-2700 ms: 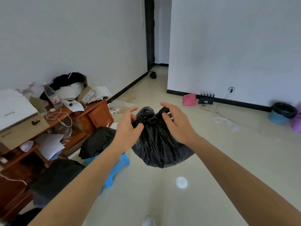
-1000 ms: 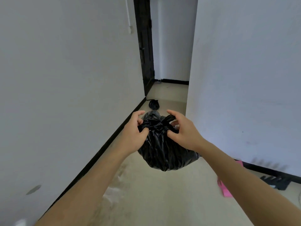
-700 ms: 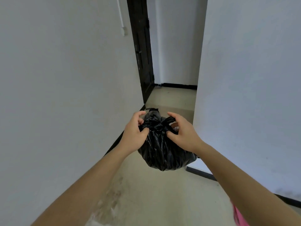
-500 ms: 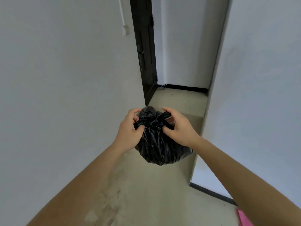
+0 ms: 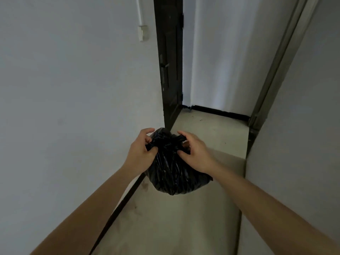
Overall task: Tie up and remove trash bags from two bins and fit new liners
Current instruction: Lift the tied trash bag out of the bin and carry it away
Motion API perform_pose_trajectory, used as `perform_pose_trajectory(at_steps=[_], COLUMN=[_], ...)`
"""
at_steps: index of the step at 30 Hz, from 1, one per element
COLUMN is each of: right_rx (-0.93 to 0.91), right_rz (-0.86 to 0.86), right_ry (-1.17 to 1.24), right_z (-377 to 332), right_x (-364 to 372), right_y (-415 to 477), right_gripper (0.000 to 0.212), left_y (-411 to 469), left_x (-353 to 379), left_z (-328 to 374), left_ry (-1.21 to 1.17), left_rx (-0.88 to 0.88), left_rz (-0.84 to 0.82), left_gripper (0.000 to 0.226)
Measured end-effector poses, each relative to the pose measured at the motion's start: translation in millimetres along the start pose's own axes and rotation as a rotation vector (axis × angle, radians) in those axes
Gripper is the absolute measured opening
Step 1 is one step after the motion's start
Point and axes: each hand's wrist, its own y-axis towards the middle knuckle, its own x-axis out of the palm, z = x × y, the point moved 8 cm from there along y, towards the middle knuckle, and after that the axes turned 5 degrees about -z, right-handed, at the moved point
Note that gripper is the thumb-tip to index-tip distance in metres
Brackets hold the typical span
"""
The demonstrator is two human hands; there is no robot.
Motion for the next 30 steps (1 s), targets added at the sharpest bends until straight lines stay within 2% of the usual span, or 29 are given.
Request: perform_pose_trajectory(at_steps=[6,10,18,21,26,30], right_rx=[0.057,0.085,0.278,0.296,0.454,0.522], right_rz=[0.066,0.054,-0.116,-0.154,-0.199,-0.287], right_ry=[0.032,0.059,0.134,0.037,-0.106,-0.152], right_z=[81,159,336,381,466,553], right_x=[-45,-50,-8,6,60,143], right_y=[131,218,398,457,508,518], right_gripper=[0.065,0.059,0.076,0.058,0.029,0.021], left_y=[170,272,452,506,547,557], left_x=[25,60,124,142,174,227], left_z=[-15,-62,-202,-252,-361,-472], left_ry=[0.079,0.095,0.061,0.069,0.118,0.189], left_rx=[0.060,0.021,-0.259,-0.367,-0.524,-0.608], left_rz=[-0.093,-0.118,-0.099,-0.092,-0.102,-0.136], left_gripper=[0.044,0.037,0.039,0.037,0.031,0.022])
